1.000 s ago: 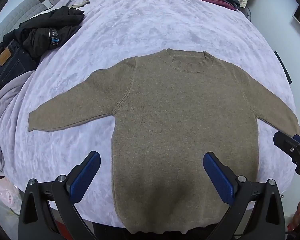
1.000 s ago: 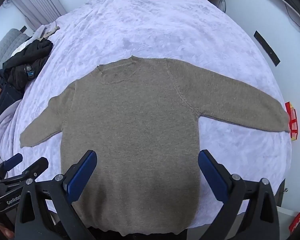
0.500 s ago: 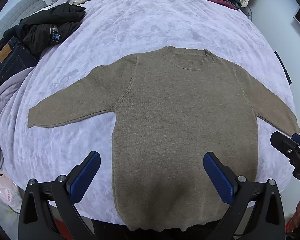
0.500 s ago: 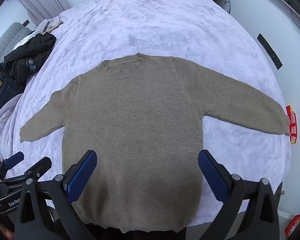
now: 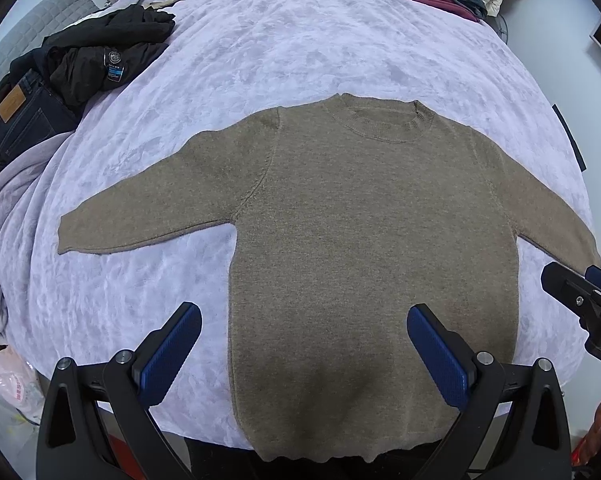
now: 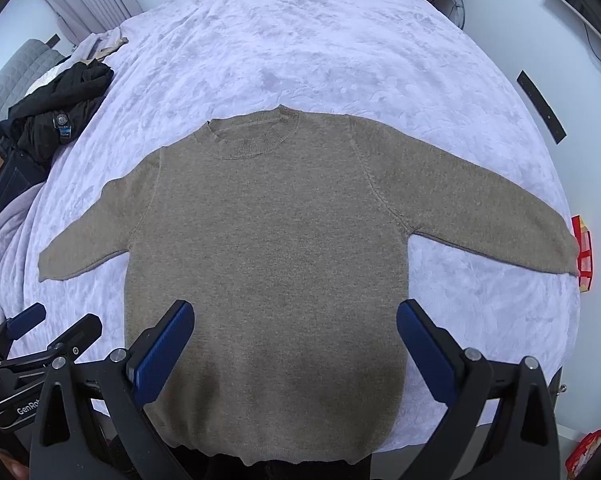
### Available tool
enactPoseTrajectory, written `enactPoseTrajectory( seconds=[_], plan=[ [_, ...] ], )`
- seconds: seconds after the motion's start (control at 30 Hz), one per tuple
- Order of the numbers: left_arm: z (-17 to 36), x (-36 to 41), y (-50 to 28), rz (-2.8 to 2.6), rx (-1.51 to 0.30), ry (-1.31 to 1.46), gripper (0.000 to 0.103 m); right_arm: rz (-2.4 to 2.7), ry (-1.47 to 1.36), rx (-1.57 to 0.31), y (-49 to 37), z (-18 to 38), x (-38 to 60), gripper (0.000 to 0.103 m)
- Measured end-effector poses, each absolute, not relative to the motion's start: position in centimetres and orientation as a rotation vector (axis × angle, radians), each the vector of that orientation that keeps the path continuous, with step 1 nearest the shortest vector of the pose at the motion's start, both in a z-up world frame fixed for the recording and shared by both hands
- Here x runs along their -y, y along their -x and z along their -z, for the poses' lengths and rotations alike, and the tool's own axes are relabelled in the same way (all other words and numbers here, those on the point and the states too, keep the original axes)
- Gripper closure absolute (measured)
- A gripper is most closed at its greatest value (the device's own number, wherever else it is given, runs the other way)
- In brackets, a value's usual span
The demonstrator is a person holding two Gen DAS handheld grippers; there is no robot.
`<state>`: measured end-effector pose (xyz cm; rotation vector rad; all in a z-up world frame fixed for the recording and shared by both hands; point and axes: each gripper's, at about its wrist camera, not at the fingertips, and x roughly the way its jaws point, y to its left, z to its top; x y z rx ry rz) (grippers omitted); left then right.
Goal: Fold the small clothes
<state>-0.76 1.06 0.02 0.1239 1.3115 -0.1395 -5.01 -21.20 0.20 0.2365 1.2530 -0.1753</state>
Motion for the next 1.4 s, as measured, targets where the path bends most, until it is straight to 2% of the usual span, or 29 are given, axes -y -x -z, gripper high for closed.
enactPoseTrajectory(
  seconds=[1.4],
  plan=[
    [1.3,-0.9,0.5,0.127,-1.343,-0.128,0.0,0.182,-0.23,-1.274,4.7,0.5,21.6,0.002]
  ],
)
